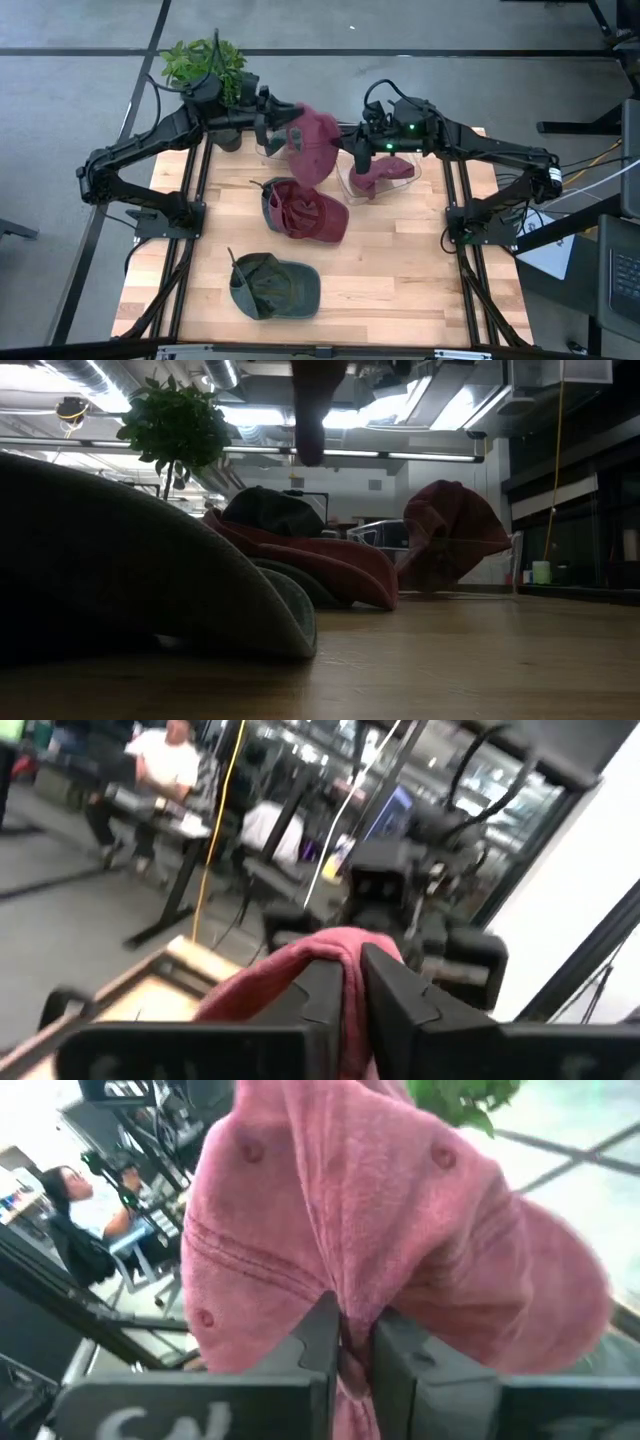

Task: Pick & Place hat
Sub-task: Put the bottom red cap into the right transparent bin

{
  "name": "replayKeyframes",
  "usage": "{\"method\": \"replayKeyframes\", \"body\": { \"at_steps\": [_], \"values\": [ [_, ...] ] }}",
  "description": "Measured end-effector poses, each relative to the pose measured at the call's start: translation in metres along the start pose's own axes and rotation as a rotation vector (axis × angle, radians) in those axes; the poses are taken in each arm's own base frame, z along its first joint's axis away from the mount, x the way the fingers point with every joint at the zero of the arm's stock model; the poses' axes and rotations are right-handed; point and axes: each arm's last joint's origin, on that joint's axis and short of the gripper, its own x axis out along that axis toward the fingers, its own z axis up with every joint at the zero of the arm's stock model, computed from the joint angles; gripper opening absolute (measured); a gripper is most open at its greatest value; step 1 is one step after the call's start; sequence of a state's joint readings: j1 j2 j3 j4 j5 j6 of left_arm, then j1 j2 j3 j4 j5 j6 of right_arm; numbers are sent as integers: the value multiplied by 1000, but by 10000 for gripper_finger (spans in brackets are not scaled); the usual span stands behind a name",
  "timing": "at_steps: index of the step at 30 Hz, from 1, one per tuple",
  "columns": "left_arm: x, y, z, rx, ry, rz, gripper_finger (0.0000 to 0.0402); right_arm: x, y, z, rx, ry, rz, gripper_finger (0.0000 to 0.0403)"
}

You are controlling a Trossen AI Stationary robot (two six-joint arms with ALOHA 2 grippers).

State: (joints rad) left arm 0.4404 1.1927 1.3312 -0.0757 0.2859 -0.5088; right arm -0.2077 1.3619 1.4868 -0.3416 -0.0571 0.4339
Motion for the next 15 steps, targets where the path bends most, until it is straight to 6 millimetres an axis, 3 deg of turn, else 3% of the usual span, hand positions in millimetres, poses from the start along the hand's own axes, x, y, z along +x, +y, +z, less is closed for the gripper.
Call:
{"method": "replayKeyframes", "body": {
  "at_steps": [8,15],
  "values": [
    [-6,2,-8,27,101,44,121,-32,-1,-5,13,103,-63,27],
    [-11,-7,-9,3,84,68,182,-55,-8,-13,54,166,-263,34]
  ]
}}
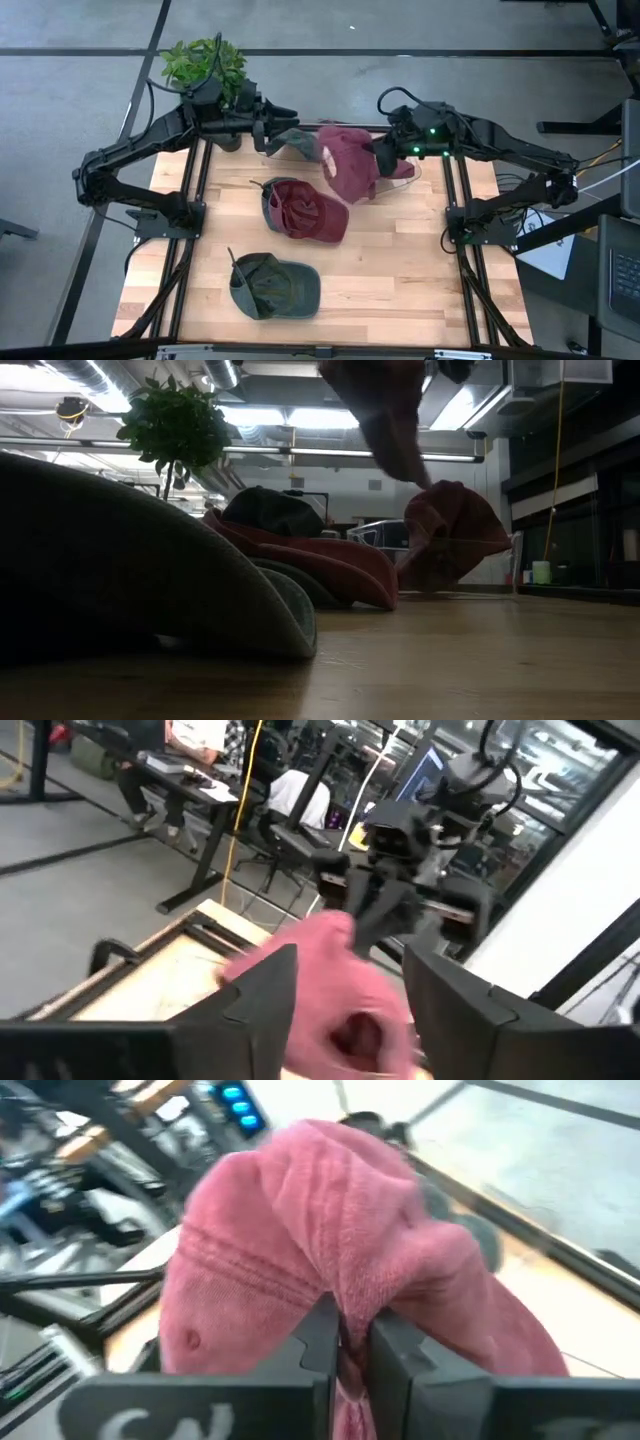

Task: Pick & Place hat
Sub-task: Put the bottom red cap into the right transparent bin

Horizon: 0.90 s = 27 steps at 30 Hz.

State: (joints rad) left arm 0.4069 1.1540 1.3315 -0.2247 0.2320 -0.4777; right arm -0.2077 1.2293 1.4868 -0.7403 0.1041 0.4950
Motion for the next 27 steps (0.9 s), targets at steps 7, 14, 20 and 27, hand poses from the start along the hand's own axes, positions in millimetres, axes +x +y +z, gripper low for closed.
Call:
{"method": "replayKeyframes", "body": {
  "at_steps": [7,14,20,27],
  "values": [
    [25,-23,-18,-51,6,-46,199,14,0,1,20,-13,-45,34],
    [58,-40,-41,-40,-5,-47,193,40,6,2,22,5,28,34],
    [76,-34,-68,-89,112,94,192,42,15,13,34,-86,161,36],
    [98,-38,-80,-84,77,51,192,41,19,18,37,-138,201,31]
  ]
}}
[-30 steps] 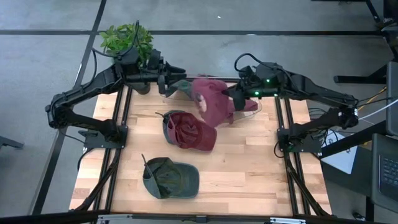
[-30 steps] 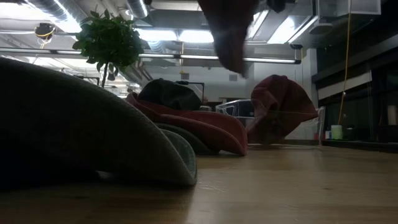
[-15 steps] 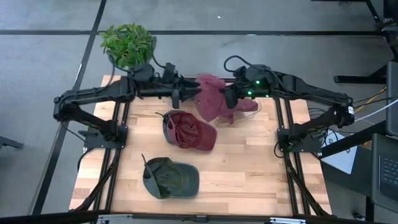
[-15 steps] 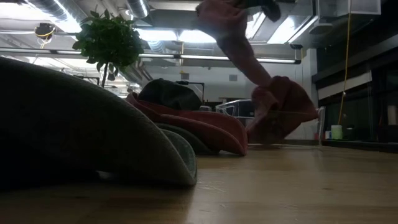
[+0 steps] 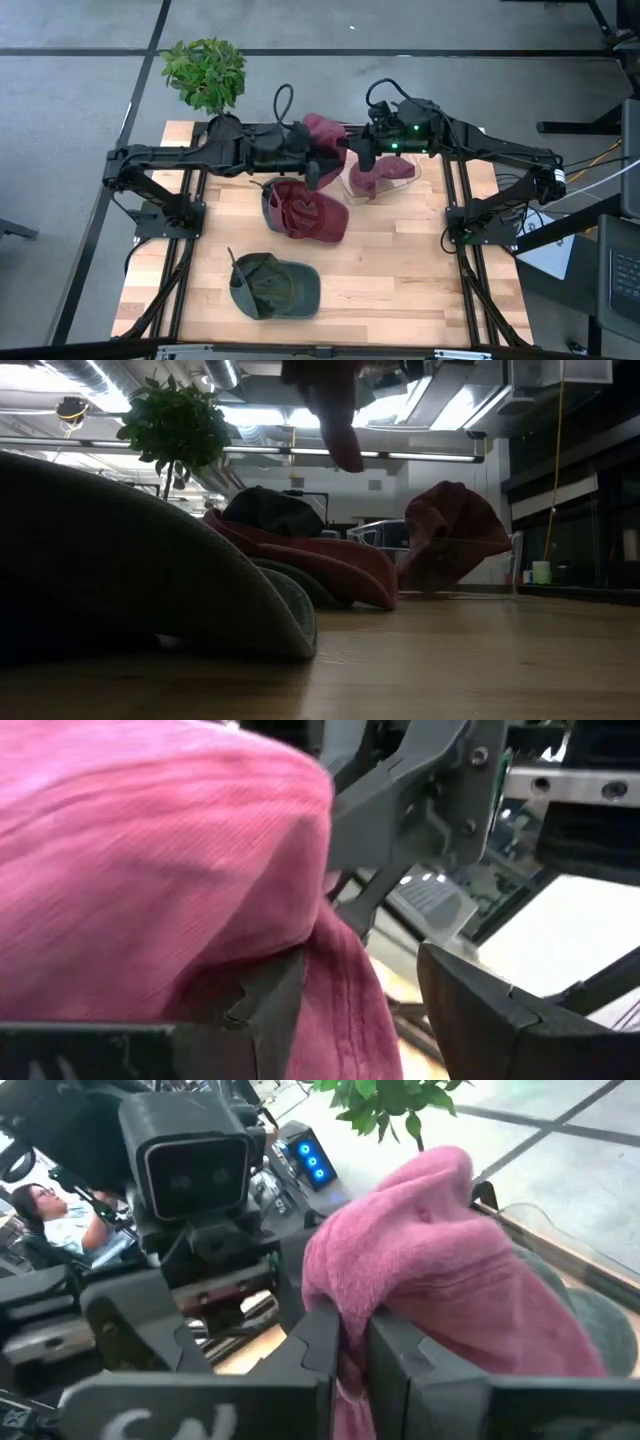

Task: Pick & Place hat
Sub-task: Put the bottom red cap into the right transparent bin

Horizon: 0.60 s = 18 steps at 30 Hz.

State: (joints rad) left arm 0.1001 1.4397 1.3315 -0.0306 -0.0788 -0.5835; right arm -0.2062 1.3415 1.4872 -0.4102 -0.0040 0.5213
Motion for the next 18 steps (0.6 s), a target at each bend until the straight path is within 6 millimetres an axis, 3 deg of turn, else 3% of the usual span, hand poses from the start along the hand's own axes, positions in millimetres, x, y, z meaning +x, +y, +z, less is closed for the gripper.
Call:
{"method": "replayKeyframes", "body": {
  "at_steps": [4,8,13,18],
  "values": [
    [6,0,-3,-5,15,-28,192,0,-1,-2,-1,22,-12,36],
    [-5,-1,0,32,48,-25,192,0,-2,-4,2,35,-22,35],
    [-24,2,4,77,39,124,192,0,-1,-3,26,30,-20,34],
    [-25,1,3,66,37,146,192,2,-2,-2,47,4,-38,38]
  ]
}}
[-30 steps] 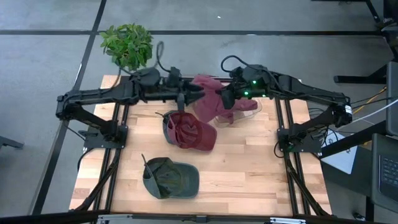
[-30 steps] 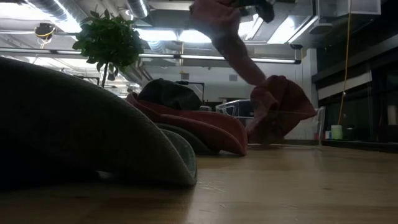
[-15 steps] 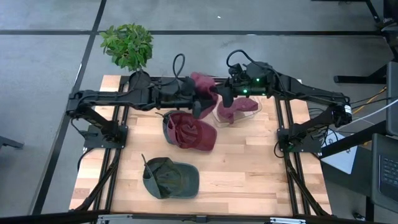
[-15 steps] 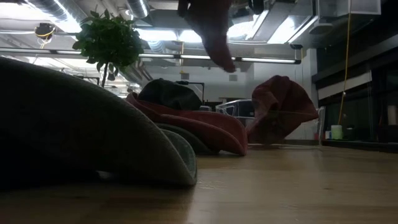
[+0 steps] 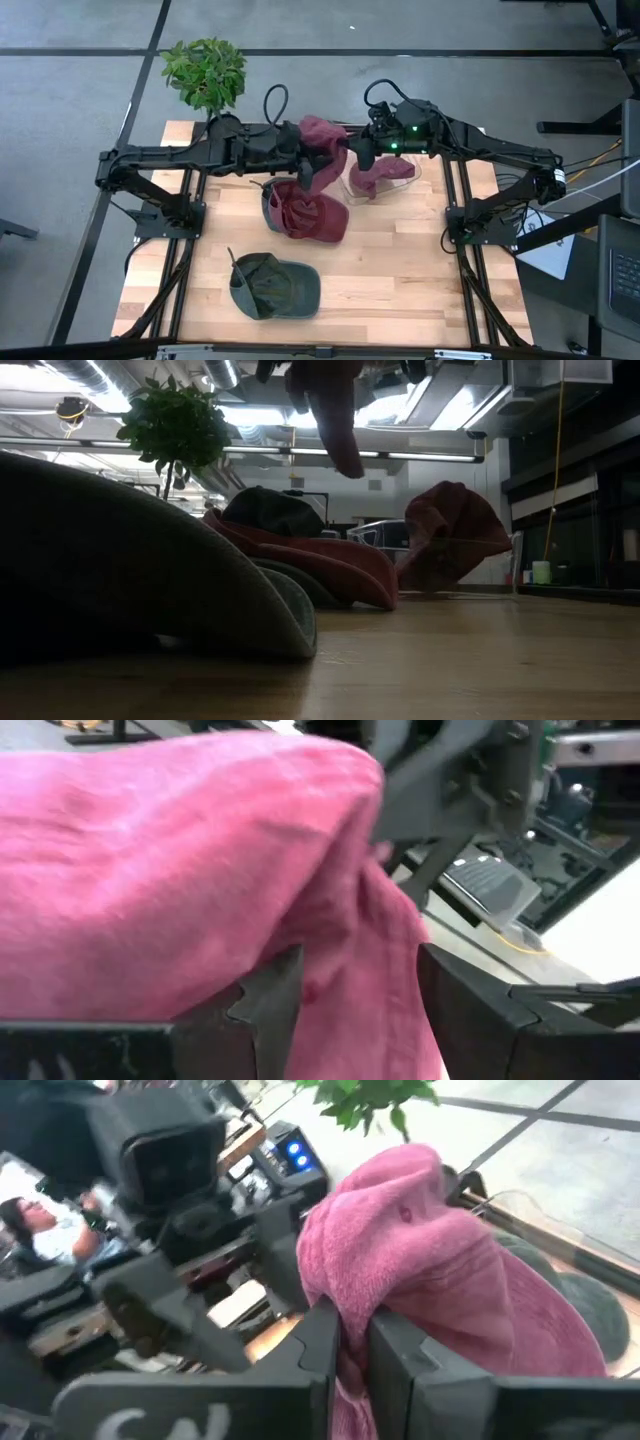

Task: Pick & Place hat
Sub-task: Put the bottom red cap into the right transparent bin

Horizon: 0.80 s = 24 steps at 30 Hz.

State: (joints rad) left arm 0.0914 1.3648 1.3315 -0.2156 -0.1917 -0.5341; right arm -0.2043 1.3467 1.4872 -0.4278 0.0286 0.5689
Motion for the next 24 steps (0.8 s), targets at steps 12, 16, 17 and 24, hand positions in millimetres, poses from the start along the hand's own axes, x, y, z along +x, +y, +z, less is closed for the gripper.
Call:
{"method": "replayKeyframes", "body": {
  "at_steps": [12,16,17,24],
  "values": [
    [2,-2,-4,24,-31,81,192,31,1,-12,27,33,5,40],
    [6,1,-9,36,2,123,192,37,5,-14,43,20,27,37],
    [6,2,-10,39,7,131,192,39,6,-13,44,9,38,36],
    [9,2,-15,50,32,154,191,40,8,-10,53,-22,61,39]
  ]
}}
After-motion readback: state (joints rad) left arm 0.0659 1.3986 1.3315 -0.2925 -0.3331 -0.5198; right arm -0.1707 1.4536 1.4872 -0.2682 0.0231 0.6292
